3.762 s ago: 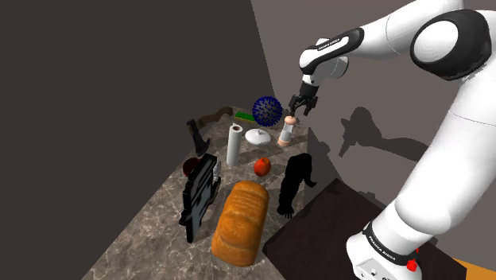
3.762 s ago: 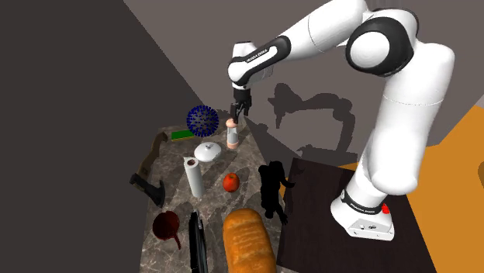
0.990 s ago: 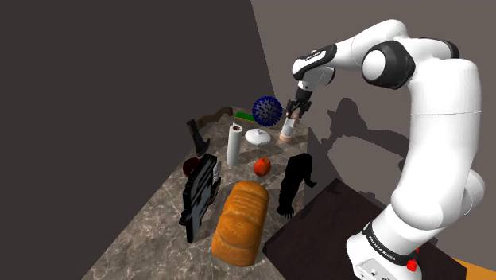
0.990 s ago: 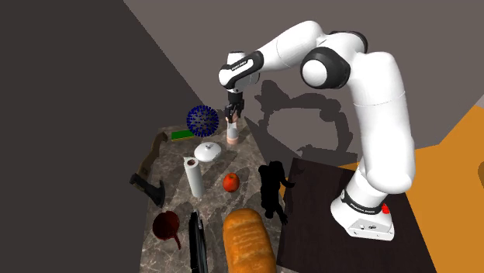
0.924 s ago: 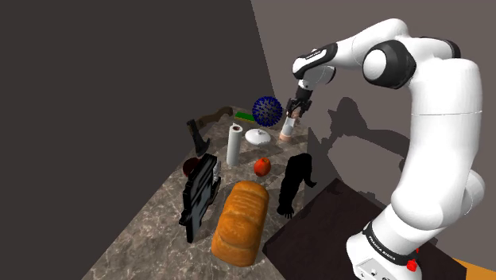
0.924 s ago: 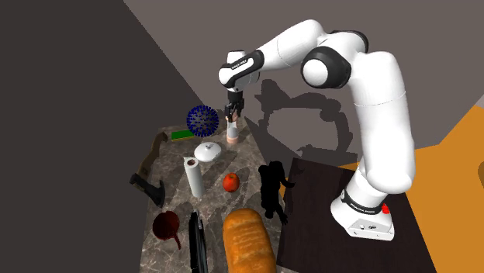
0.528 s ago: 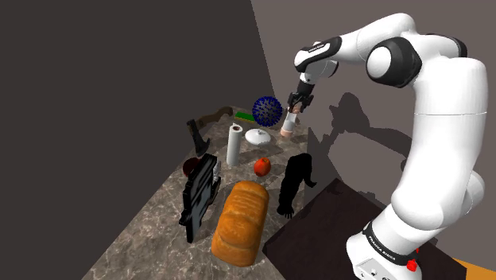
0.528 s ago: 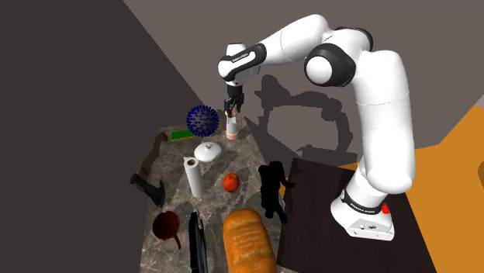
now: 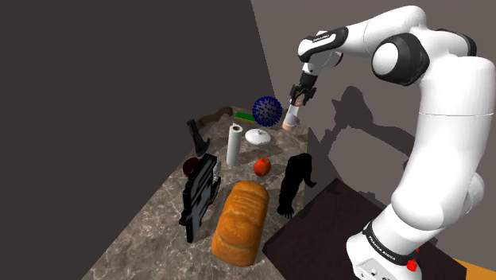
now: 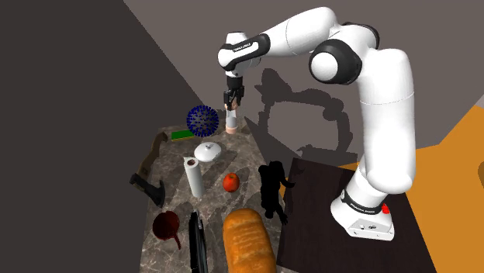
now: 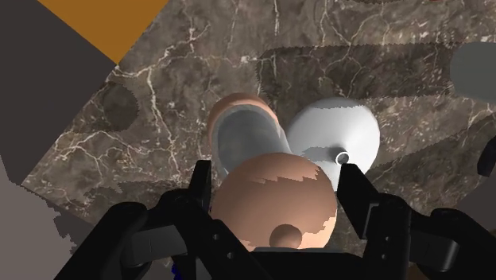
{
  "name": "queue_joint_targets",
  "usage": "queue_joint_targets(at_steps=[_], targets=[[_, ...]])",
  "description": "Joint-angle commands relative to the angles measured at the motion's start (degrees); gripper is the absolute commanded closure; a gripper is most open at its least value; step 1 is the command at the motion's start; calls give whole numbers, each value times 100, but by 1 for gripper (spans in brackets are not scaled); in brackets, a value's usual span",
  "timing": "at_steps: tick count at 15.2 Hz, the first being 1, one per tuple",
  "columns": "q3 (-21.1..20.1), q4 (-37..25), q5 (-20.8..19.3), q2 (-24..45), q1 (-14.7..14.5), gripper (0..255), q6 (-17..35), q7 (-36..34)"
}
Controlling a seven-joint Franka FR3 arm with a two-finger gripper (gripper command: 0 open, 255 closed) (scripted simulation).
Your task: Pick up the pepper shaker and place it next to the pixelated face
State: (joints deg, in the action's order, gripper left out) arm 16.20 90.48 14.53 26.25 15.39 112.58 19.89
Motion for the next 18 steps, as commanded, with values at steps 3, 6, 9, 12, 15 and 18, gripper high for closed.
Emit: queue_joint_targets(at_steps=[3,6,9,12,15,18], targets=[[21,-171,-44,-95,4,255,-262,-43],[34,-318,-73,-153,7,255,-462,-79],[44,-480,-97,-200,12,255,-666,-114],[53,-659,-118,-236,21,255,-877,-147],[60,-854,-134,-260,32,255,-1093,-179],[67,-1069,-145,-272,47,255,-1315,-209]])
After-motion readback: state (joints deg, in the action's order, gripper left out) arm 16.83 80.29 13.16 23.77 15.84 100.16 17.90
